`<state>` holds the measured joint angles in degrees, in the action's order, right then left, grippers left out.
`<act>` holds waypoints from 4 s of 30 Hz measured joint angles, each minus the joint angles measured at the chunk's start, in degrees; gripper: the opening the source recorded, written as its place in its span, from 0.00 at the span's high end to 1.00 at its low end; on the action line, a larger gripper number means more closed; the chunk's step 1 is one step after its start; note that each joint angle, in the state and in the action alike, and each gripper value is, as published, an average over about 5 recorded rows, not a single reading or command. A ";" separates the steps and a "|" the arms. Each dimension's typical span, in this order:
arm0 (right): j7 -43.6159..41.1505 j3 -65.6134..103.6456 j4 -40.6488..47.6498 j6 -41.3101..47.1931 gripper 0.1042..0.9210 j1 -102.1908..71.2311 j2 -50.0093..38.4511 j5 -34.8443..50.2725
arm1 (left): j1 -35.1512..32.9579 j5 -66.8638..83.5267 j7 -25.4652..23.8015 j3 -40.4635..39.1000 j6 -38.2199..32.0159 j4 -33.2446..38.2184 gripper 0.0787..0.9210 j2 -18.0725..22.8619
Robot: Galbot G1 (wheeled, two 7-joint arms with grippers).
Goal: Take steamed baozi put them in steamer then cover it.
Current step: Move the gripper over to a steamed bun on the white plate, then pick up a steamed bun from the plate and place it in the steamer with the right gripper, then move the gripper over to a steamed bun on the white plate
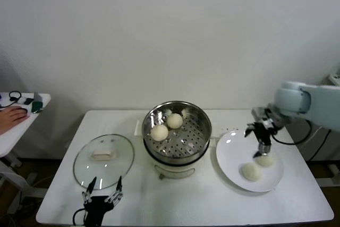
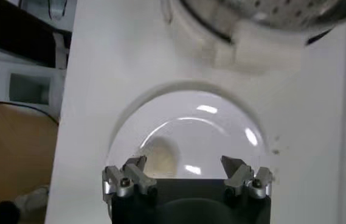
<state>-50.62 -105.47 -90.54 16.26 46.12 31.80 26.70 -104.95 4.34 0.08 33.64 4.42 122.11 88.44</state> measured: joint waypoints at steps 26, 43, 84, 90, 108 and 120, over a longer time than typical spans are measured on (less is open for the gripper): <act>6.07 15.43 4.98 5.15 0.16 -22.84 -1.11 -8.72 | -0.05 0.14 0.12 0.28 0.00 -0.45 0.12 -0.31; 3.09 14.19 6.67 2.26 0.27 -19.64 0.25 -9.75 | -0.40 -0.35 0.28 0.17 0.43 -0.35 0.12 -0.02; -1.34 10.85 -4.99 -25.89 0.27 3.95 33.82 -26.86 | -1.56 -2.02 0.69 0.39 -0.90 -0.24 0.12 0.92; -0.27 11.12 -3.39 -26.45 0.27 -0.02 36.60 -31.25 | -1.70 -2.02 0.74 0.45 -1.01 -0.31 0.12 0.83; 0.17 12.57 0.64 -29.08 0.13 -4.09 39.52 -34.86 | -1.82 -1.85 0.86 0.48 -1.51 -0.73 0.12 0.83; -5.48 9.56 4.22 -29.67 0.12 6.21 30.76 -20.71 | -1.49 -1.84 0.75 0.28 -1.33 -0.55 0.12 0.82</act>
<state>-56.10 -95.90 -86.32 -13.41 52.33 62.56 5.98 -106.44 2.50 0.83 33.92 3.10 121.56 89.27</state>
